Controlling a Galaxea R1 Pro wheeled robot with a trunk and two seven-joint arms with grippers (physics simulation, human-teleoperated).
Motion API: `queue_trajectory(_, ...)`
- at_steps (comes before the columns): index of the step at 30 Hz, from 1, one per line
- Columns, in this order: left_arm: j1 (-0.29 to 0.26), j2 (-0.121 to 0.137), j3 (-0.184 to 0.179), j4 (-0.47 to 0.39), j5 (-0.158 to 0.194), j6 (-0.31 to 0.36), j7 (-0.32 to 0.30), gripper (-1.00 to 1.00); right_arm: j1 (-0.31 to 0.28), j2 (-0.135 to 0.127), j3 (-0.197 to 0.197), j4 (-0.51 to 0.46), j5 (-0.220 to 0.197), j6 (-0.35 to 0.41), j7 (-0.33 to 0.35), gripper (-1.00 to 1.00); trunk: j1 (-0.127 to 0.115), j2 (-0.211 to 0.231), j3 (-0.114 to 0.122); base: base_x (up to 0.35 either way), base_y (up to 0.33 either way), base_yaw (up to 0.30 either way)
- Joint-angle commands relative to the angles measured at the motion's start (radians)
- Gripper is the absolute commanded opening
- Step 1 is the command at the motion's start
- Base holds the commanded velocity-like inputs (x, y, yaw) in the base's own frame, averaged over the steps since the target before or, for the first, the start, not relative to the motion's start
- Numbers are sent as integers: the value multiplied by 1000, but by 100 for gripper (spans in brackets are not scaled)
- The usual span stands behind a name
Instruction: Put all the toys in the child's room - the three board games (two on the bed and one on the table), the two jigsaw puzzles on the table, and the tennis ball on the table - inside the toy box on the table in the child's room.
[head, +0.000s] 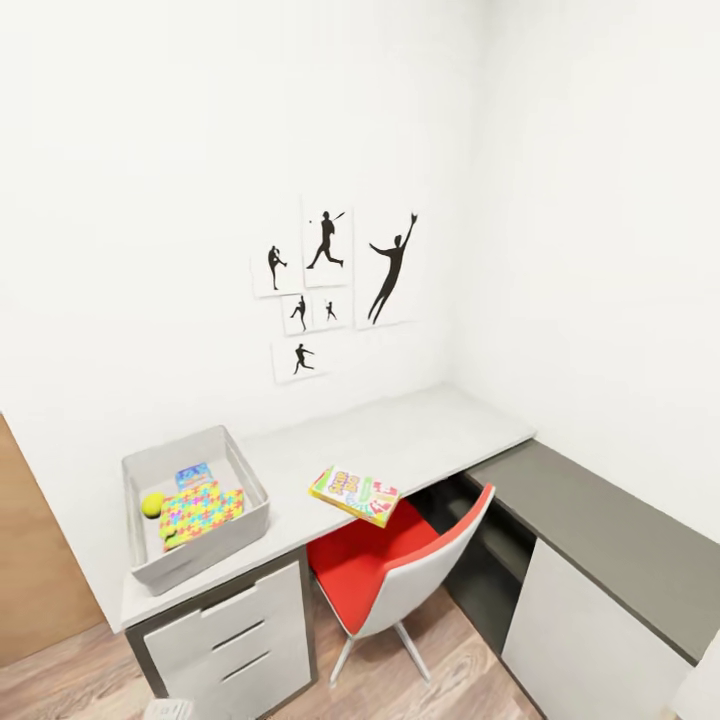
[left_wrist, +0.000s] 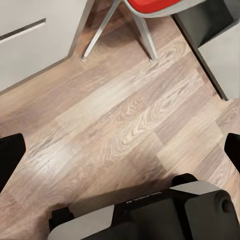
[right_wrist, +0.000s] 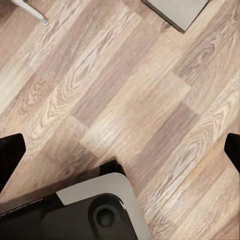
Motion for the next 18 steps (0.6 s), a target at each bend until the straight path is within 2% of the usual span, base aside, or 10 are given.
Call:
queue_trajectory(1,-1,0,2,1,5,4,-4,100,0,-1,8,-2,-8,3,-7,100,0,-1,0,0,-311,285)
queue_trajectory(12,-1,0,1,1,5,4,-4,100,0,-1,9,-2,-8,3,-7,100,0,-1,0,-42,-305,291)
queue_trajectory(18,-1,0,1,1,6,4,-4,100,0,-1,8,-2,-8,2,-8,100,0,-1,0,-30,-141,212)
